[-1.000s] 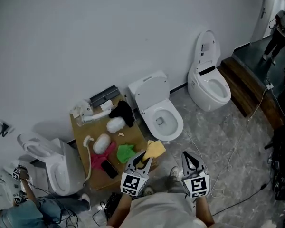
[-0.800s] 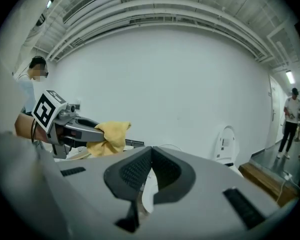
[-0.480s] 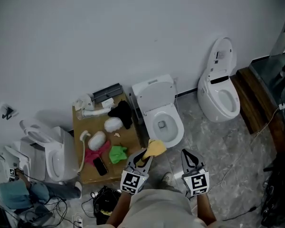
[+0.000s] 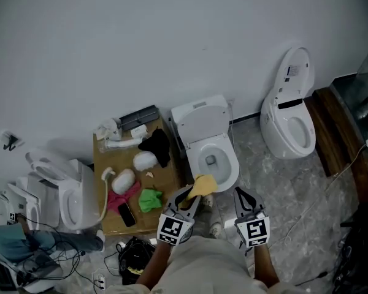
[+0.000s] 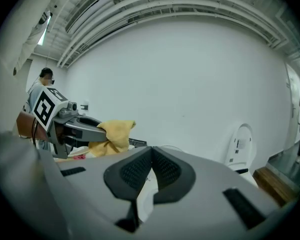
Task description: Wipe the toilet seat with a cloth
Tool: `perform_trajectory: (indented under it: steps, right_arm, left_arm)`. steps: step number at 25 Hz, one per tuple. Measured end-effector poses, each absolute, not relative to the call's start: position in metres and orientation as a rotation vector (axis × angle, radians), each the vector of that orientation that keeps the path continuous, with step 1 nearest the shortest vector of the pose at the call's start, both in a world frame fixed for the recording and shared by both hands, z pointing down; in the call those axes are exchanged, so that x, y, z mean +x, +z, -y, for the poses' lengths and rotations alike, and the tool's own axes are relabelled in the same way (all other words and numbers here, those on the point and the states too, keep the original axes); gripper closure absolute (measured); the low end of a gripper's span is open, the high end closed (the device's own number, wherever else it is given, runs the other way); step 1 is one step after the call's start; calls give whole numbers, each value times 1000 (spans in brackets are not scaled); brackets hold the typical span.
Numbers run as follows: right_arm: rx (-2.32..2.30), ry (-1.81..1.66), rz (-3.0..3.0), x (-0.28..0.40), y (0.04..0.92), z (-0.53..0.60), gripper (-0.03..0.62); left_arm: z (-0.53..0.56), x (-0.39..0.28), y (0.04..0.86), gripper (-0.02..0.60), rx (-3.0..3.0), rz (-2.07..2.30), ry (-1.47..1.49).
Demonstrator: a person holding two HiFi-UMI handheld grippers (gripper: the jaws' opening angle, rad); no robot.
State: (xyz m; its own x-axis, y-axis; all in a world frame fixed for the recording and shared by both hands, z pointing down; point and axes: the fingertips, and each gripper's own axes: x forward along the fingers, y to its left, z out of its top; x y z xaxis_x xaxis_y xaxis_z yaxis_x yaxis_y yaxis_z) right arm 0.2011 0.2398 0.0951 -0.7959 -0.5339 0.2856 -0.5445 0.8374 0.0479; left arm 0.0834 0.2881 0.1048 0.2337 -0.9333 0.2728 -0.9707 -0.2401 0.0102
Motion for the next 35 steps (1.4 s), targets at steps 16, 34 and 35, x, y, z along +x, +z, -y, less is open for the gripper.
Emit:
perform_trajectory:
  steps: [16, 34, 35]
  right_arm:
    - [854, 130, 2590, 149, 166, -113, 586]
    - [624, 236, 2441, 65, 304, -55, 586]
    - [601, 236, 2434, 62, 311, -55, 586]
  left_arm:
    - [-161, 3, 186, 483, 2212, 1801, 305]
    - [-89, -71, 338, 483, 1989, 1764, 417]
    - [-88, -73, 346, 482, 1974, 1765, 421]
